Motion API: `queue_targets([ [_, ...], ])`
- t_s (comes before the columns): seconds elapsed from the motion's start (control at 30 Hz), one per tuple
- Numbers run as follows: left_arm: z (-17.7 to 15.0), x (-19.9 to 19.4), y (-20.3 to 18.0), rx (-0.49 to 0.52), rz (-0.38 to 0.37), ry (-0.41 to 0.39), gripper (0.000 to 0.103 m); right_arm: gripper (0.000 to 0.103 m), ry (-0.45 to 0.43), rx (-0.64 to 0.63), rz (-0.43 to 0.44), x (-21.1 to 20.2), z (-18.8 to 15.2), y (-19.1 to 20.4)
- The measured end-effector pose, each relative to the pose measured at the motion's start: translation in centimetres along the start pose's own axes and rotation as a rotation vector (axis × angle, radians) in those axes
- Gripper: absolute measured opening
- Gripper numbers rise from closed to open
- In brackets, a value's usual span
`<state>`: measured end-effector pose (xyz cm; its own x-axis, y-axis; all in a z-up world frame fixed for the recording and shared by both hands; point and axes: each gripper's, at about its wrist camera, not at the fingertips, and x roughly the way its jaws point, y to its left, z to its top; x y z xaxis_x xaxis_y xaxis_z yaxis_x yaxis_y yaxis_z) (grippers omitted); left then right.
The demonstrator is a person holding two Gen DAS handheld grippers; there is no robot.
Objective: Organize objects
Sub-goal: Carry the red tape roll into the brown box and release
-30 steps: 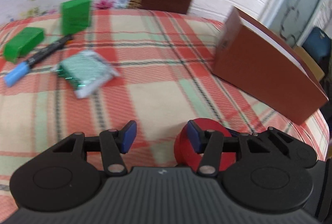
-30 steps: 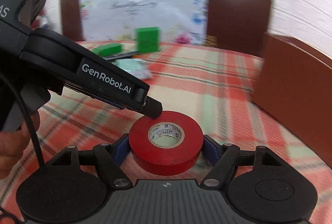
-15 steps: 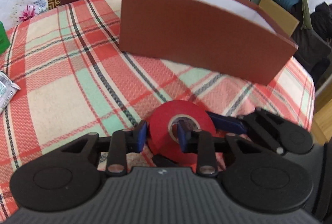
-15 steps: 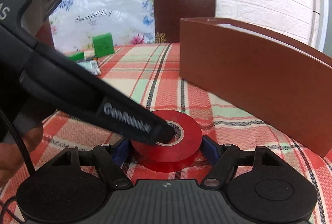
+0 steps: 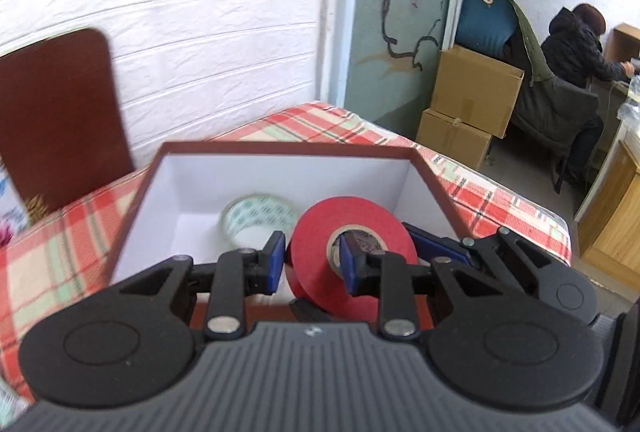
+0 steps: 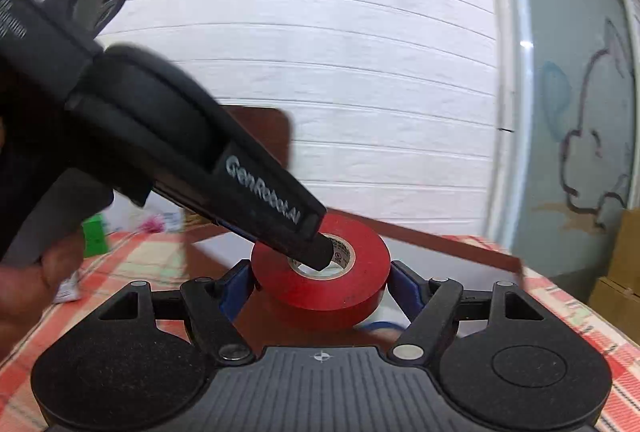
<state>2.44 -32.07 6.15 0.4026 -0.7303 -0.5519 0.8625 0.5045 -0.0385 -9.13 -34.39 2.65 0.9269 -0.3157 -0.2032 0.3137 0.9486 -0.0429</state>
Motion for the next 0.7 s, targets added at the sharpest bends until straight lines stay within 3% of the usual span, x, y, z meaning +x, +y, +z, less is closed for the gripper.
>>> queue_targets([
  [0.2, 1.0, 4.1, -1.4, -0.004, 0.0, 0.023, 0.032, 0.072, 0.056, 0.026, -0.067, 3.5, -0.5, -2.9],
  [0.3, 0.7, 5.1, -1.8, -0.013, 0.037, 0.056, 0.037, 0.081, 0.061, 0.04, -0.105, 4.5, -1.1, -3.4],
  [0.43, -0.3, 4.0, -2.2, 0.023, 0.06, 0.043, 0.037, 0.077, 0.031, 0.051, -0.101, 1.7, -1.6, -3.5],
  [0.53, -0.7, 2.4, -2.0, 0.017, 0.075, 0.017, 0.045, 0.077, -0.002, 0.06, -0.098, 0.4, -2.2, -2.7],
  [0.7, -1.9, -1.1, -1.6, 0.001, 0.104, -0.029, 0.048, 0.078, -0.058, 0.063, -0.085, -1.6, -2.3, -1.3],
])
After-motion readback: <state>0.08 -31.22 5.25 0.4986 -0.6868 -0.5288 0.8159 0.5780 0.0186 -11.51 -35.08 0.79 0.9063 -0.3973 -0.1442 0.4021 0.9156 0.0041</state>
